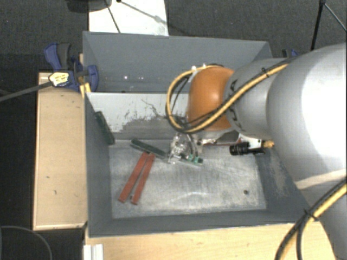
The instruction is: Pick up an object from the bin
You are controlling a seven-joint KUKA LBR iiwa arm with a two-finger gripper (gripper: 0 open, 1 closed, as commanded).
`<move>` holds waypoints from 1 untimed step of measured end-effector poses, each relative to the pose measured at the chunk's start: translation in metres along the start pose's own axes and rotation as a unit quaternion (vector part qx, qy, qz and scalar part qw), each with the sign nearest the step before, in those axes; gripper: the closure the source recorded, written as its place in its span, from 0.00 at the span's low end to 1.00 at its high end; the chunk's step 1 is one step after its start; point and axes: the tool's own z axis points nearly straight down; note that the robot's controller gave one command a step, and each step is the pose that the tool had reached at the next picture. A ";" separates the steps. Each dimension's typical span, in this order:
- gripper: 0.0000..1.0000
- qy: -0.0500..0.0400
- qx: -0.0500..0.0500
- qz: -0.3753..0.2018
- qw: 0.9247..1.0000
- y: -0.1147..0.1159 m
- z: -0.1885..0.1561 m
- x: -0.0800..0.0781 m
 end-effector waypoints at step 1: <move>1.00 0.003 0.001 0.000 1.000 -0.001 -0.002 0.001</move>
Offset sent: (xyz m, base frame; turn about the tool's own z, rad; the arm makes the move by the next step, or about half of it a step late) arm 0.0001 -0.0001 0.0186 -0.0001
